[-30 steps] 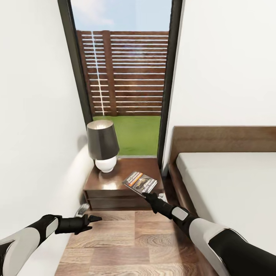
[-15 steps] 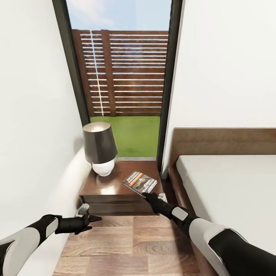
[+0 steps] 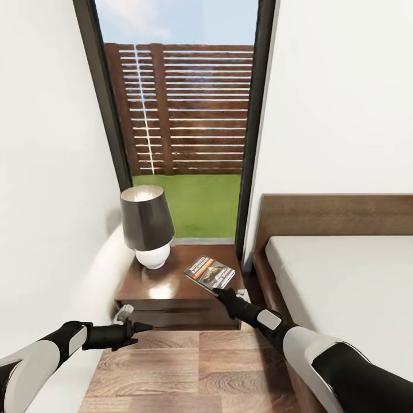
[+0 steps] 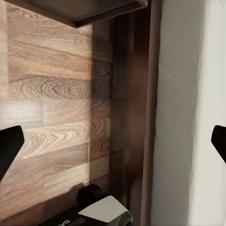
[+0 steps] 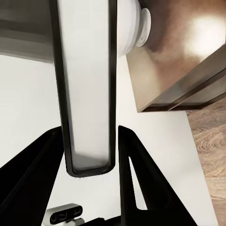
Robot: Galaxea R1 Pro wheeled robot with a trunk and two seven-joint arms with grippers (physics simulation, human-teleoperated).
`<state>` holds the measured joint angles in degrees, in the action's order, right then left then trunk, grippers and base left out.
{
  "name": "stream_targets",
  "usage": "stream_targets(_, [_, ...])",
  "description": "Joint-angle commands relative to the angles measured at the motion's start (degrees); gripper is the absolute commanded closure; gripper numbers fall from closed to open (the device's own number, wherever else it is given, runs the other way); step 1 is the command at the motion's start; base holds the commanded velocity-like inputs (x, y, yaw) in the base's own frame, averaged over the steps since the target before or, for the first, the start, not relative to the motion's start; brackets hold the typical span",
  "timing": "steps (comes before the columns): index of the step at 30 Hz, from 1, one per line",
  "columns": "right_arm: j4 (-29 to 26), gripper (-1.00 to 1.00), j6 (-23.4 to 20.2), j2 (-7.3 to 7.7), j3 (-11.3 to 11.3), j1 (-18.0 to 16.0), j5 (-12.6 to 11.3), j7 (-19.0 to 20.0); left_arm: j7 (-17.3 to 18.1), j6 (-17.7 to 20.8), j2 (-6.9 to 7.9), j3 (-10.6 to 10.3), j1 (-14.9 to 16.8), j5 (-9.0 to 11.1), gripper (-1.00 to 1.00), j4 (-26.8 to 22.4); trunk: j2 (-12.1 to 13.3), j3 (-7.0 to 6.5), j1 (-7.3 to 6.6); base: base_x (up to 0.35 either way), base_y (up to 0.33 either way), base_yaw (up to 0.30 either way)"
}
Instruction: In the bedroom, move the book from the bed onto either nightstand, and place the two sandals side by side next to the bed.
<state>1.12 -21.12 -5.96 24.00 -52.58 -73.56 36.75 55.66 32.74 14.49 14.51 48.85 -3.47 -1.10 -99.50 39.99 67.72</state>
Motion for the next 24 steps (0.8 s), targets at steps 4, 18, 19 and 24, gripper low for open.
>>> stream_targets(4, [0.11, 1.0, -0.34, -0.02, 0.35, -0.07, -0.64, 0.16, 0.15, 0.46, 0.01, 0.44, 0.02, -0.37, -1.0, -0.05, -0.03, 0.06, 0.01, 0.133, 0.0, 0.0])
stream_targets(18, [0.11, 1.0, -0.33, -0.04, 0.4, -0.07, -0.62, 0.16, 0.31, 0.43, 0.47, 0.43, 0.02, -0.35, -1.0, -0.04, -0.03, 0.06, 0.01, 0.121, 0.0, 0.0])
stream_targets(19, [0.11, 1.0, -0.33, -0.04, 0.41, -0.07, -0.62, 0.16, 0.32, 0.44, 0.49, 0.43, 0.02, -0.34, -1.0, -0.04, -0.03, 0.06, 0.01, 0.058, 0.0, 0.0])
stream_targets(24, [0.11, 1.0, -0.33, -0.05, 0.36, -0.07, -0.62, 0.22, 0.23, 0.45, 0.52, 0.43, 0.02, -0.32, -1.0, -0.04, -0.03, 0.06, 0.01, 0.025, 0.0, 0.0])
